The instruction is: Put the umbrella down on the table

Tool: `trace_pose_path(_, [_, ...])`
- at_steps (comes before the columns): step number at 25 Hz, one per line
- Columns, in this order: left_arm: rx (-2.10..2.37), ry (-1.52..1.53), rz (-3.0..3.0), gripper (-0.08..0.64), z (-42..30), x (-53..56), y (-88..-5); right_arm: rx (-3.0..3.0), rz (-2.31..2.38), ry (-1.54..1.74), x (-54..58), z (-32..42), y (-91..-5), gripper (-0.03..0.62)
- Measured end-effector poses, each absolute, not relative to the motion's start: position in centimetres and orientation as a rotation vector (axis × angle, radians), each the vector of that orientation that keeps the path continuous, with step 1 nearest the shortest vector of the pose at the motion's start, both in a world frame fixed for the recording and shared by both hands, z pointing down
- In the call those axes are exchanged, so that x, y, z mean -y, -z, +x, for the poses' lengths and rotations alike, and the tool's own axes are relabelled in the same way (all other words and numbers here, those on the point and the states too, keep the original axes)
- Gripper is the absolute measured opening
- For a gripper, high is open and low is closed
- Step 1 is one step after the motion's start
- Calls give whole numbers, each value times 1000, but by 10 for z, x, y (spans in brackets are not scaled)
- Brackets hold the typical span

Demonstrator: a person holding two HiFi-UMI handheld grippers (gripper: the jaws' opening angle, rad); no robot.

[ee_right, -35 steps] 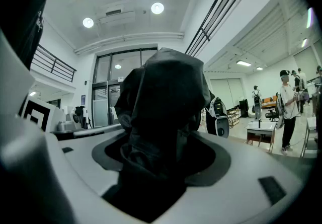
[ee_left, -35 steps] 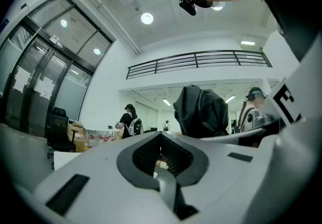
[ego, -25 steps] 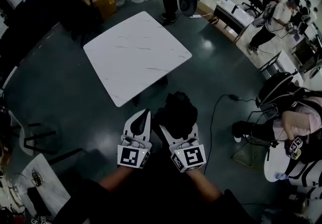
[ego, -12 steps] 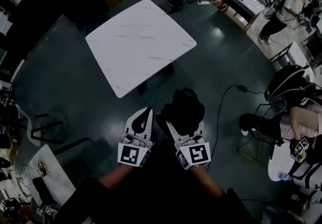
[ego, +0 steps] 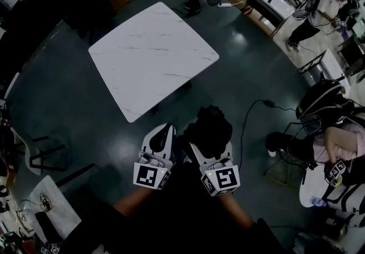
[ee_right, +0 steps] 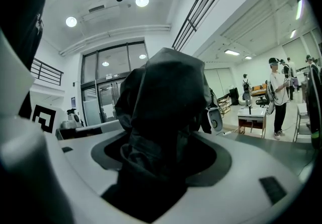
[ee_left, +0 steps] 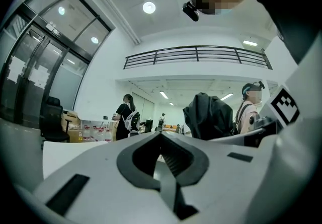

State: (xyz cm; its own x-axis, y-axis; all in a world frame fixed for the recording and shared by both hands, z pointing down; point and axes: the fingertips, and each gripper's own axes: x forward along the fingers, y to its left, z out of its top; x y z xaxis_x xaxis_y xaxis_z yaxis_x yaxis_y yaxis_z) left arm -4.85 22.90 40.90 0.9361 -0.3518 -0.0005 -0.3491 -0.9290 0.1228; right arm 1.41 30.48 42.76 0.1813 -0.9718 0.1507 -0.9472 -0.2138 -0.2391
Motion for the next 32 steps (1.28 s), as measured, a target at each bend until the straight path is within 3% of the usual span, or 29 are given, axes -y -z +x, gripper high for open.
trace_pose_path(13, [538,95,2901,8,15,-82,-417,-1913,-2410,493,-167,84,-439,339])
trace_pose_path(32, [548,135,2853,8,37,42,-413,-1841,-2513,547,-47,139,-447,339])
